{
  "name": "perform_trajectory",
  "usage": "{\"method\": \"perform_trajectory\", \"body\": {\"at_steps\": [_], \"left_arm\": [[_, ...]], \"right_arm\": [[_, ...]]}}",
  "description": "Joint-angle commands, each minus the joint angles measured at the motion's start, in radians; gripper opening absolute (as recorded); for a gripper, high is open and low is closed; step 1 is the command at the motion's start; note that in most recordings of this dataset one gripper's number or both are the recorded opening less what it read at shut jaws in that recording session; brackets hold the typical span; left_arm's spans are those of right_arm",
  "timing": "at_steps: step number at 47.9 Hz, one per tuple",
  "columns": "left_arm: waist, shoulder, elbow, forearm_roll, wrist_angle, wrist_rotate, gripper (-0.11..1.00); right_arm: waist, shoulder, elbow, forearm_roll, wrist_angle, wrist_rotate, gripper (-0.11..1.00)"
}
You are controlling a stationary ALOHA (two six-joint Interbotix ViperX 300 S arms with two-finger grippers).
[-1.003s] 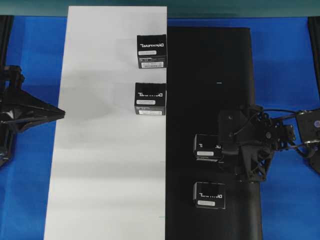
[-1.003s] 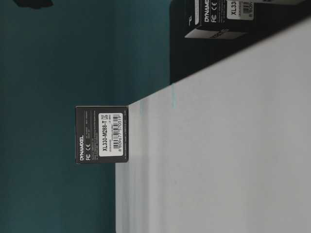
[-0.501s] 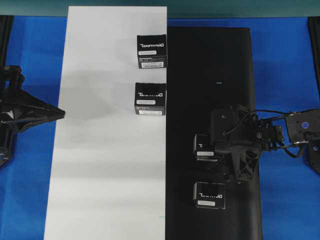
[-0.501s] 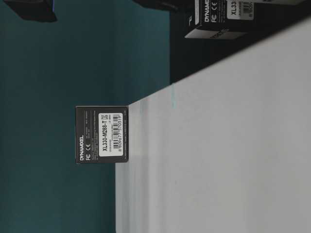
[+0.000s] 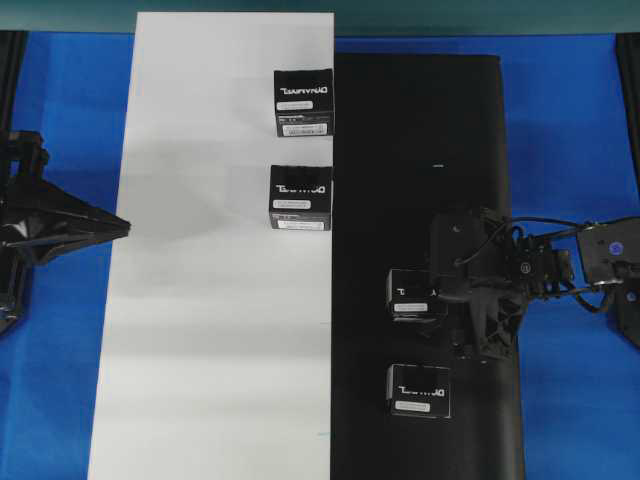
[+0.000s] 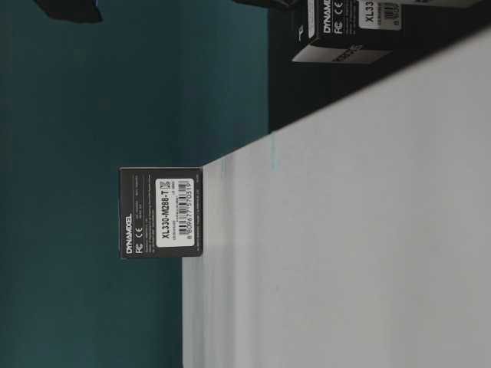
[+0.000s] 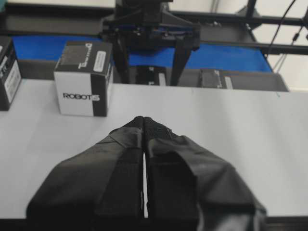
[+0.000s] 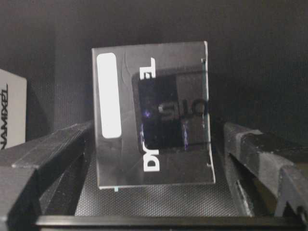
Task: Place the box from the black base onto the white base.
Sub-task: 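Close the right gripper on the DYNAMIXEL box and lift it, then carry the box left onto the white strip below the other boxes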
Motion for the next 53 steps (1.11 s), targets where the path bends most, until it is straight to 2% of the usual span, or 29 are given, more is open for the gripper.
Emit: {"method": "perform_trajectory", "body": {"at_steps": [1,6,13,16,27,37,53], "left_arm": [[0.000,0.008,-0.023,0.002,-0.006,-0.002,-0.02],[0.000,0.008,-0.023,0.002,-0.006,-0.002,-0.02],[0.000,0.006,-0.023,0.002,-0.006,-0.002,-0.02],[0.000,0.003,-0.023,0.003,-0.006,-0.002,-0.02],[0.000,0.002,-0.023,0.002,-0.006,-0.002,-0.02],[0.000,0.002,-0.023,0.002,-0.006,-0.002,-0.02],[0.000,0.000,-0.023,0.002,-0.006,-0.002,-0.02]], "right_arm": [[0.000,0.002,-0.005,0.012,-0.015,0.002,0.97],[0.000,0.002,-0.005,0.025,-0.028,0.002,0.88],[0.002,-0.011,-0.005,0.040,-0.038,0.002,0.63],[0.005,-0.023,-0.008,0.048,-0.034,0.002,0.59],[0.011,-0.115,-0.035,0.060,-0.002,0.002,0.59],[0.034,-0.172,-0.138,0.060,0.144,0.002,0.59],[0.055,-0.055,-0.362,0.058,0.288,0.041,0.59]]}}
